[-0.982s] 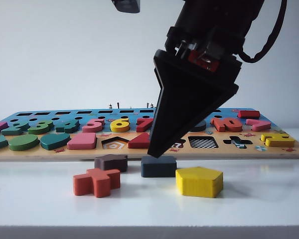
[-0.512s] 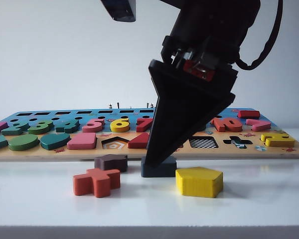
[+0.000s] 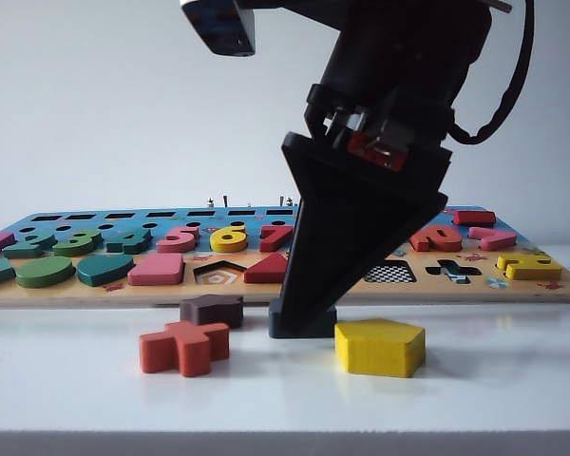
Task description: Insert the cube into the slot.
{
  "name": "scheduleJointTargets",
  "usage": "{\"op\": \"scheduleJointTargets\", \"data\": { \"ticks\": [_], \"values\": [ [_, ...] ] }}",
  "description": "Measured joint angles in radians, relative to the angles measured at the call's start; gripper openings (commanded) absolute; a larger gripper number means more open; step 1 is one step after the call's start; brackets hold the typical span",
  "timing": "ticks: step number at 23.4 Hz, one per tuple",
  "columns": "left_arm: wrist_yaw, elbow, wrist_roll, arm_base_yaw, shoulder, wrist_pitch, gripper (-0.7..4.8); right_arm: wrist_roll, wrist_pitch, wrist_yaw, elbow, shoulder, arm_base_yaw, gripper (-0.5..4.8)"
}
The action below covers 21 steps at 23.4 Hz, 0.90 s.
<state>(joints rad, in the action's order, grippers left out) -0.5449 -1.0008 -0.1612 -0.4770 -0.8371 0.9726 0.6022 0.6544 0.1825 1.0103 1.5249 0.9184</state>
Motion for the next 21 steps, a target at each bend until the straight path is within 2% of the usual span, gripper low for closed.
{"op": "scheduleJointTargets", "data": {
  "ticks": [10,13,16,21],
  "values": [
    [0.000,0.000,0.000,0.000,0.000,-0.006,0.20,0.000,0.011,-0.022,0.000,0.000,0.000,2.69],
    [0.000,0.000,0.000,0.000,0.000,-0.007,0.20,-0.001,0.012,-0.022,0.000,0.000,0.000,2.39],
    [0.000,0.000,0.000,0.000,0.000,-0.007,0.20,0.000,0.014,-0.023,0.000,0.000,0.000,1.87],
    [0.000,0.000,0.000,0.000,0.000,-0.007,0.20,0.000,0.016,-0.022,-0.003,-0.001,0.000,1.77]
  ]
}}
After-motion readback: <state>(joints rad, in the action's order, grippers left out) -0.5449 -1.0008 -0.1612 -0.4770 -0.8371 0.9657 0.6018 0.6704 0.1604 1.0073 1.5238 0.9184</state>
